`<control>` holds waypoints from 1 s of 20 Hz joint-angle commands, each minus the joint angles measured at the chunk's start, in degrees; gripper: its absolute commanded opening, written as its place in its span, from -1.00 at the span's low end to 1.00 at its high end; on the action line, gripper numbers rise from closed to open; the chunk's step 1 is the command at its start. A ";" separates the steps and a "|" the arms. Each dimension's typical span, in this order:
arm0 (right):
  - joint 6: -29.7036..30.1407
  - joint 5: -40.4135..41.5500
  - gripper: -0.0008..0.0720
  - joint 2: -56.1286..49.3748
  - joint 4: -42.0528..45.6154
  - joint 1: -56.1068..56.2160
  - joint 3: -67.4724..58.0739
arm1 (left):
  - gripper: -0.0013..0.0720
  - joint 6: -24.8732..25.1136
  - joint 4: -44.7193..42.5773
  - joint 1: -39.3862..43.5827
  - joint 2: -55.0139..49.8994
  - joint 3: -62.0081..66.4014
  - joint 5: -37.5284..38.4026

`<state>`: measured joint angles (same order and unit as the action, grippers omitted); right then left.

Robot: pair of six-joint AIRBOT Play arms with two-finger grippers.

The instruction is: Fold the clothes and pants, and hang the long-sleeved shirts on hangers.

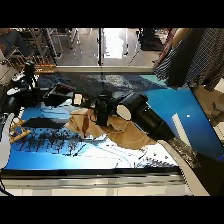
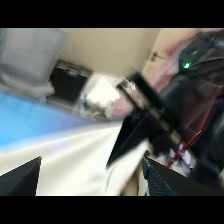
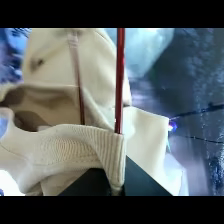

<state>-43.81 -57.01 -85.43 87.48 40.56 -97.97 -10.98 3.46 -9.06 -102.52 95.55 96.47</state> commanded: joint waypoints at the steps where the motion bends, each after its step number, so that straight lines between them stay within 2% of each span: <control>1: -4.20 -2.45 -0.92 0.02 1.64 -1.16 -0.07 | 0.99 -3.15 -2.14 -2.86 0.42 0.07 -7.21; 3: -9.46 -2.32 -0.92 0.02 1.70 -3.21 -0.07 | 0.99 -12.50 -6.40 -5.75 1.81 0.07 -11.58; 5: -14.78 -2.27 -0.92 0.02 2.89 -5.79 -0.07 | 0.97 -22.80 -14.19 -8.72 4.90 0.07 -16.06; 7: -19.98 -1.03 -0.92 0.02 4.98 -8.26 -0.07 | 0.94 -35.67 -23.30 -11.06 9.53 0.07 -19.61; 10: -30.14 3.98 -0.92 0.02 7.87 -11.47 -0.48 | 0.94 -56.92 -36.02 -10.05 15.82 0.04 -18.56; 11: -32.00 4.70 -0.92 0.02 8.96 -11.89 -1.18 | 0.93 -61.55 -39.23 -8.02 17.05 -0.07 -17.53; 13: -32.17 4.52 -0.92 0.02 10.34 -12.00 -3.65 | 0.89 -69.75 -43.41 -1.77 17.66 -0.20 -15.98; 15: -32.13 4.50 -0.92 0.02 10.45 -11.98 -6.43 | 0.89 -74.38 -43.89 6.47 17.00 -0.20 -17.62; 18: -32.11 3.69 -0.92 0.02 10.36 -11.96 -8.96 | 0.89 -80.32 -44.70 17.31 15.89 -0.17 -30.42; 20: -32.11 2.67 -0.92 0.02 10.27 -11.96 -9.40 | 0.90 -81.66 -45.29 22.64 15.17 -0.17 -37.77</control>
<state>-75.05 -53.34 -85.43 97.32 28.73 -105.80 -86.15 -39.29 5.52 -86.67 95.37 69.49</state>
